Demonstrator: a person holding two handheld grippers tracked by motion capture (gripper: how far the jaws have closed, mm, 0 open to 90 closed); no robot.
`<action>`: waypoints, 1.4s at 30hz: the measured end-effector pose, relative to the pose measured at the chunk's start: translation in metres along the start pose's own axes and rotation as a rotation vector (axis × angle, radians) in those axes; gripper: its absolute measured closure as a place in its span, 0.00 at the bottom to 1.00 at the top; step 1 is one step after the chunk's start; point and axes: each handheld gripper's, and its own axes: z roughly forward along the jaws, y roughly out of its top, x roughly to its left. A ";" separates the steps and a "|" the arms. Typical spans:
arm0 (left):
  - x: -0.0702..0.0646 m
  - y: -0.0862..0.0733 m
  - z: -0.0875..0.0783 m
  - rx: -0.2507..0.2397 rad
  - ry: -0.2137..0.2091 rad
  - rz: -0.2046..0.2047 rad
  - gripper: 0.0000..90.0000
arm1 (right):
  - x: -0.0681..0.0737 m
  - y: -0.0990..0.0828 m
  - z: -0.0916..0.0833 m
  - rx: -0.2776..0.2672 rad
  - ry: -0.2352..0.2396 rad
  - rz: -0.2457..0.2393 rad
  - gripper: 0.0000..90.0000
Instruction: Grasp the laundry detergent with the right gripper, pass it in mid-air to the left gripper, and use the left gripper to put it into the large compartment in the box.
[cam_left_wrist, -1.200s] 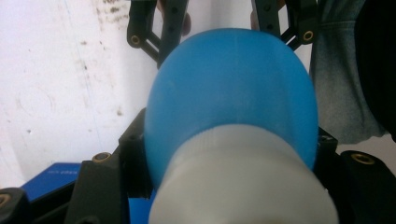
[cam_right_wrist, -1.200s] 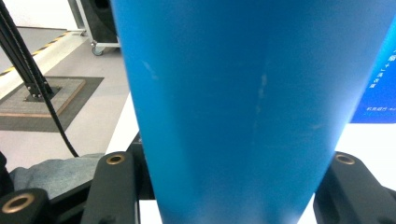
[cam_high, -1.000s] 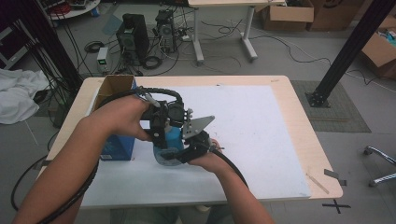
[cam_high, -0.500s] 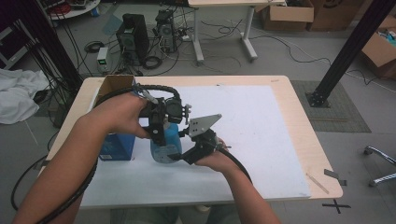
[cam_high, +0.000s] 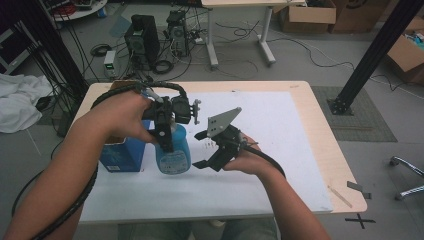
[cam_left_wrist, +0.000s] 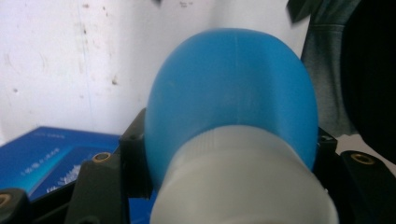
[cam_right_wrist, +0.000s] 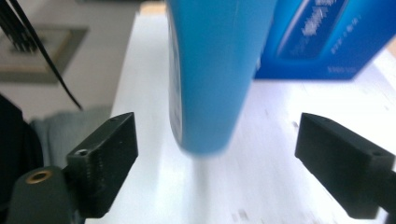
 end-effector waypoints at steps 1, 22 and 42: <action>0.002 -0.002 -0.002 0.000 -0.003 -0.019 0.42 | -0.001 0.001 -0.004 0.026 -0.004 -0.006 0.12; 0.043 -0.060 -0.072 -0.007 -0.018 -0.613 0.42 | 0.000 -0.004 -0.040 0.453 0.013 -0.030 0.00; 0.078 -0.127 -0.120 -0.023 -0.079 -1.180 0.42 | -0.007 -0.009 -0.049 0.639 0.039 -0.049 0.00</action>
